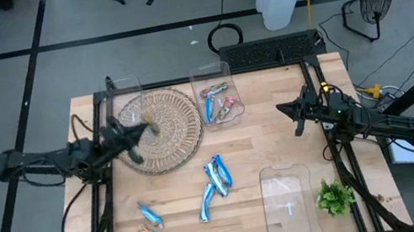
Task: Pick and place Granola Bars by type
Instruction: Put the yellow granola bar into the top left transparent bin
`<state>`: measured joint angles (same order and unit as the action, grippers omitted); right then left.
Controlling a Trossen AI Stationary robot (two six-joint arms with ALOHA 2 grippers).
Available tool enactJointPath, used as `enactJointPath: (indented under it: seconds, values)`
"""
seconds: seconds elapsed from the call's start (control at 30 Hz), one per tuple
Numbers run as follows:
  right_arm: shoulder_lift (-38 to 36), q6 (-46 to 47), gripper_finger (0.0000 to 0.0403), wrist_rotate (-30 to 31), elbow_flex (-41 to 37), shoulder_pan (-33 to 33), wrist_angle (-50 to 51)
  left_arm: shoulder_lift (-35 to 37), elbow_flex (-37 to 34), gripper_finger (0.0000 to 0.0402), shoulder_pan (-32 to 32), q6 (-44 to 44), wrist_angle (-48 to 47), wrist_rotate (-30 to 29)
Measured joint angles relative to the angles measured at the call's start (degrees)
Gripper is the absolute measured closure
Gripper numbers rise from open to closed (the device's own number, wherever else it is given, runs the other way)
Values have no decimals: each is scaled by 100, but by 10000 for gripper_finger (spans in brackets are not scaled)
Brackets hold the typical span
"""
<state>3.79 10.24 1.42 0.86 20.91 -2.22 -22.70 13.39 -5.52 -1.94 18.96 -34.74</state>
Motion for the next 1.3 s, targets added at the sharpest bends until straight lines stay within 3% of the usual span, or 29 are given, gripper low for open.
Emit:
enactJointPath:
  seconds: [0.2,0.33,0.8,0.97,1.1,1.3]
  values:
    - [2,0,403,-1,0,0,-2,228,2,400,701,-397,115,-2030]
    - [1,2,403,0,0,-1,-2,215,7,401,1173,-698,367,-2696]
    - [1,1,403,-1,0,-1,-4,210,53,401,2236,-85,-87,-2722]
    - [0,1,403,-1,0,-1,-5,50,799,401,2690,547,-1653,-2638]
    - [0,2,403,-1,0,-2,-6,-441,1829,401,3259,1402,-3228,-1824]
    - [2,2,403,-1,0,0,-7,-1626,3106,401,4440,1675,-4730,-646]
